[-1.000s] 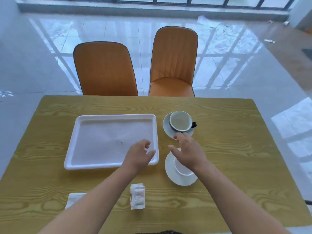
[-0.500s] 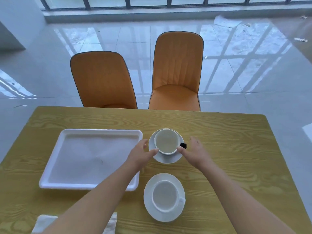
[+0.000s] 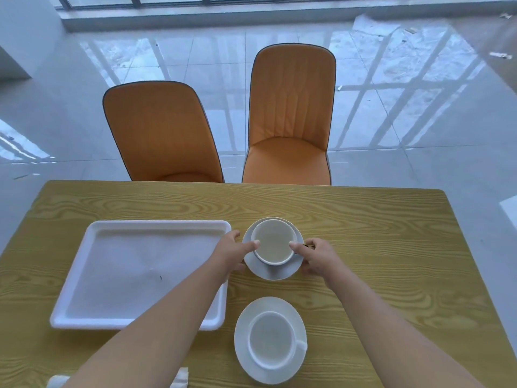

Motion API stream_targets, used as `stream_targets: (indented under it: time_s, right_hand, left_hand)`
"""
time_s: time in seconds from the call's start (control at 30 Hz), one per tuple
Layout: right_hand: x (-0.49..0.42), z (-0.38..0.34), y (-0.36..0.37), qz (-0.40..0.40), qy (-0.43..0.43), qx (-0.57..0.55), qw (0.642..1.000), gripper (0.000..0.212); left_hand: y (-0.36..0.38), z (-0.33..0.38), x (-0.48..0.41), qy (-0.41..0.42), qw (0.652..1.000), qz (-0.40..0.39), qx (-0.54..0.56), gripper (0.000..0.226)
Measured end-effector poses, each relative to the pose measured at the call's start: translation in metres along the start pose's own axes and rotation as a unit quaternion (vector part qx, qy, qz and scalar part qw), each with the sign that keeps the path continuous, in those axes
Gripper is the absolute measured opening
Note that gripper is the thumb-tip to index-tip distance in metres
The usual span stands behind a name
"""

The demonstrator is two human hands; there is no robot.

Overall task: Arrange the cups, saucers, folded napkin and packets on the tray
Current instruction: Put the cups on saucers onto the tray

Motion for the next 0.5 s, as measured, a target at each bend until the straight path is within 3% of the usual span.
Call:
stream_targets:
  time_s: [0.1, 0.27, 0.5]
  right_hand:
    - [0.0, 0.0, 0.003, -0.009, -0.013, -0.034, 0.999, 0.043]
    - [0.0, 0.004, 0.004, -0.011, -0.008, -0.081, 0.997, 0.04]
    - [0.009, -0.009, 0.01, -0.041, -0.024, -0.101, 0.994, 0.037]
  left_hand:
    - [0.001, -0.002, 0.0, 0.006, 1.0, -0.006, 0.01, 0.076]
    - [0.005, -0.003, 0.002, 0.028, 0.998, -0.025, 0.057, 0.035]
    - [-0.002, -0.001, 0.019, 0.048, 0.992, -0.023, 0.116, 0.032]
Point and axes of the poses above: each hand's wrist, its own x-axis away from the middle knuckle, its own y-axis out of the palm, z = x × y, the point moved 8 cm from there along -x, towards the middle knuckle, and after that the axes turned 15 degrees about -x, right-handed, at the moved point
